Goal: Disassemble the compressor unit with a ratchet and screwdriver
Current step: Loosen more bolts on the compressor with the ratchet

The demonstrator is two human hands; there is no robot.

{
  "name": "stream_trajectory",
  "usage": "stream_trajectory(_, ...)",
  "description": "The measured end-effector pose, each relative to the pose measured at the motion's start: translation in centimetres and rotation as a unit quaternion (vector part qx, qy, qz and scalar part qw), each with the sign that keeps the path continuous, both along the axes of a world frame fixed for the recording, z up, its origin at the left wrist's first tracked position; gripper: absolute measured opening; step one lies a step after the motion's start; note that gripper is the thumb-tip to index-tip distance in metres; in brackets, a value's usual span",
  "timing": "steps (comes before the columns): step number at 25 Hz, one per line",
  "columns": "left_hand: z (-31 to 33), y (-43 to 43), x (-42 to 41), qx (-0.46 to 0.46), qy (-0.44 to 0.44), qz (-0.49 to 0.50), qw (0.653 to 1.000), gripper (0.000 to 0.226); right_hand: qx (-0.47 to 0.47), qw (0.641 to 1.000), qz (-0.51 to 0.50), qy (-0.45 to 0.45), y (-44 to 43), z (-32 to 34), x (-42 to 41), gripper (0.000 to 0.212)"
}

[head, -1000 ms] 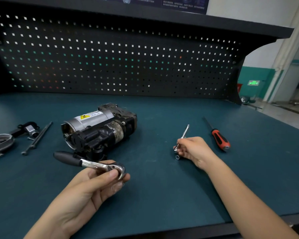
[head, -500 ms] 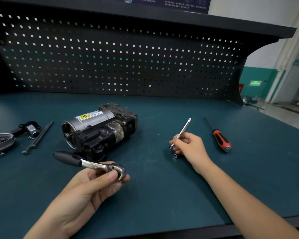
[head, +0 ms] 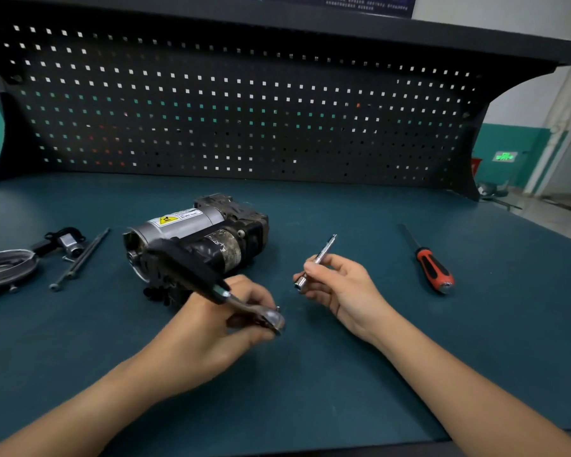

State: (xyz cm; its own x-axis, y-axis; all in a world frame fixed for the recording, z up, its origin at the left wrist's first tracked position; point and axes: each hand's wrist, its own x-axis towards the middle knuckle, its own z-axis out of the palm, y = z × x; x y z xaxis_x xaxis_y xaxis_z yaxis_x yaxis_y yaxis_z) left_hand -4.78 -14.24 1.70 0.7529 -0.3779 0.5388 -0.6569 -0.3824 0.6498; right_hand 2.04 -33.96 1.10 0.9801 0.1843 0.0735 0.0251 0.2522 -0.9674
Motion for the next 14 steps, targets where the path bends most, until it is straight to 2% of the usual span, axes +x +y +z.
stream_trajectory(2, -0.1, -0.6, 1.2, 0.091, -0.060, -0.029, 0.994, 0.015, 0.042, 0.998, 0.035, 0.034, 0.1, 0.2, -0.2, 0.008)
stream_trajectory(4, -0.4, -1.2, 1.8, 0.100, -0.055, -0.049, 0.992, 0.012, 0.053, 0.995, 0.067, 0.043, 0.1, 0.3, -0.4, 0.007)
stream_trajectory(6, -0.6, -1.4, 2.2, 0.055, -0.019, -0.055, 0.997, 0.014, 0.046, 0.993, 0.102, 0.041, 0.2, 0.4, -0.6, 0.013)
stream_trajectory(9, -0.5, -1.4, 2.2, -0.049, 0.080, -0.070, 0.993, 0.016, 0.036, 0.990, 0.128, 0.041, 0.3, 0.3, -0.9, 0.015)
stream_trajectory(14, -0.2, -1.5, 1.8, -0.068, 0.054, -0.067, 0.994, 0.015, 0.030, 0.991, 0.122, 0.047, 0.2, 0.3, -1.0, 0.014)
